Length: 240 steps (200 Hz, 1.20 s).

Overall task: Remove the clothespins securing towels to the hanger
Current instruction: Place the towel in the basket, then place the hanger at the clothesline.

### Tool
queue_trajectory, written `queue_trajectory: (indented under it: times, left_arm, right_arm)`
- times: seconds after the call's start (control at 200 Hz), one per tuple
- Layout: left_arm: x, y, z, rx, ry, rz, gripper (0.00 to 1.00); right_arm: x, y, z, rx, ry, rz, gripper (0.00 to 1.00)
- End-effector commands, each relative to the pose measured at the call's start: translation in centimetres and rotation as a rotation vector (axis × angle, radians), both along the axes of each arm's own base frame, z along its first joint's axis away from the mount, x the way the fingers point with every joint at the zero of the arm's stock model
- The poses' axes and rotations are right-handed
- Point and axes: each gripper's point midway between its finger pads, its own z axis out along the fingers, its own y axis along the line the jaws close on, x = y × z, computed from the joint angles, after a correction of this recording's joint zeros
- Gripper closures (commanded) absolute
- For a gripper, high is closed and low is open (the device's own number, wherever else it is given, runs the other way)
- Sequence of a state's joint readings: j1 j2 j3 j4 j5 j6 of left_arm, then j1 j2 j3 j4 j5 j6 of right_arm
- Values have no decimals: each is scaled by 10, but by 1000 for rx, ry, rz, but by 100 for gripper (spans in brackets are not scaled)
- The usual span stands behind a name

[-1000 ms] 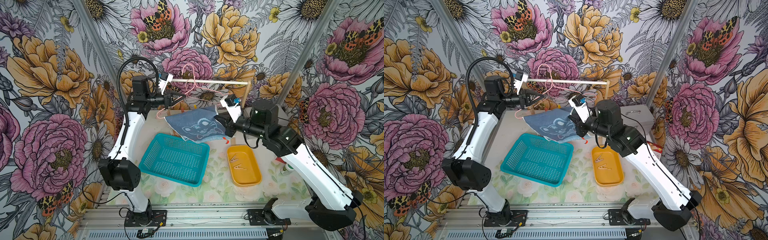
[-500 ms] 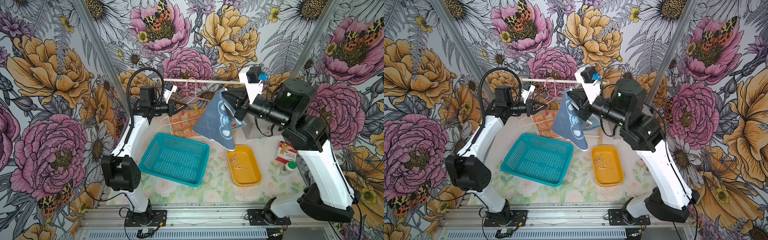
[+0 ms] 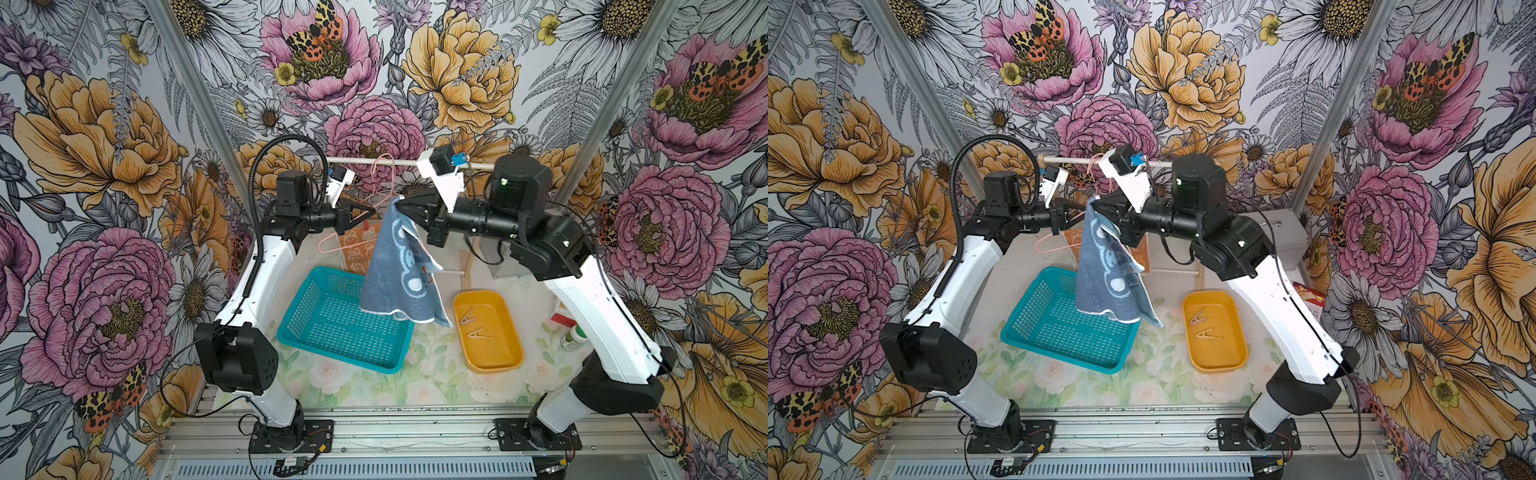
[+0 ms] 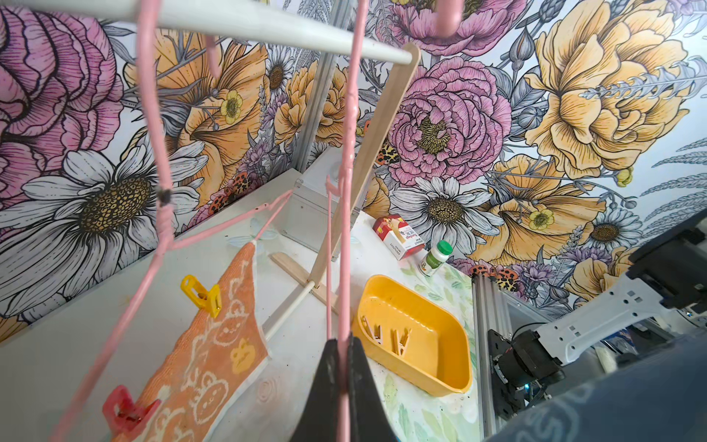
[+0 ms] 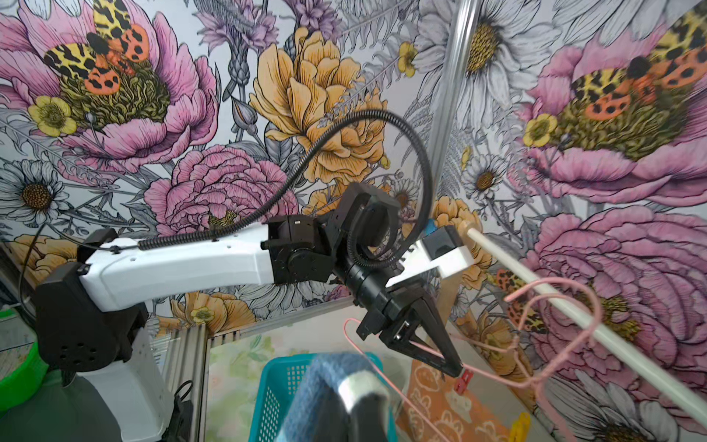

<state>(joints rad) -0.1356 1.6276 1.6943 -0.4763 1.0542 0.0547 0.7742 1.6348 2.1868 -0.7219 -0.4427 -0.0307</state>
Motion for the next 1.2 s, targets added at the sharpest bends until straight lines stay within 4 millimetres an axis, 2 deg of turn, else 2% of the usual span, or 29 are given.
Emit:
queue_trajectory:
  times: [0.0, 0.205, 0.27, 0.345, 0.505, 0.565, 0.696, 0.706, 0.826, 0.966, 1.086, 1.196]
  left_arm:
    - [-26, 1, 39, -10, -113, -8, 100]
    - [-36, 4, 45, -12, -136, -13, 100]
    - [-36, 4, 44, -13, -135, -19, 100]
    - [-35, 3, 41, -13, -127, -22, 100]
    - [-36, 1, 35, -14, -113, -38, 100]
    - [-39, -1, 33, -17, -110, -55, 100]
    - [-51, -10, 29, -23, -105, -102, 100]
    - [-52, -10, 29, -23, -106, -106, 100]
    - [-71, -32, 19, -21, -94, -181, 100]
    - [-88, -48, 7, -21, -68, -246, 100]
    - [-99, -50, 3, -12, -74, -252, 100]
    - [-107, -48, 4, -12, -83, -253, 100]
  right_arm:
    - [1, 29, -37, -52, 64, 49, 100]
    - [9, 60, -98, -143, 136, 55, 100]
    - [8, 64, -109, -174, 127, 42, 80]
    - [8, 59, -107, -185, 98, 11, 70]
    - [-2, 33, -78, -156, 18, -18, 57]
    - [-1, 20, -70, -149, -4, -49, 55]
    - [10, -20, -56, -150, -71, -142, 54]
    - [17, -28, -55, -148, -73, -168, 54]
    - [32, -66, -46, -133, -90, -215, 53]
    - [36, -89, -52, -149, -86, -187, 54]
    - [37, -103, -60, -168, -72, -170, 54]
    - [31, -108, -72, -186, -55, -143, 55]
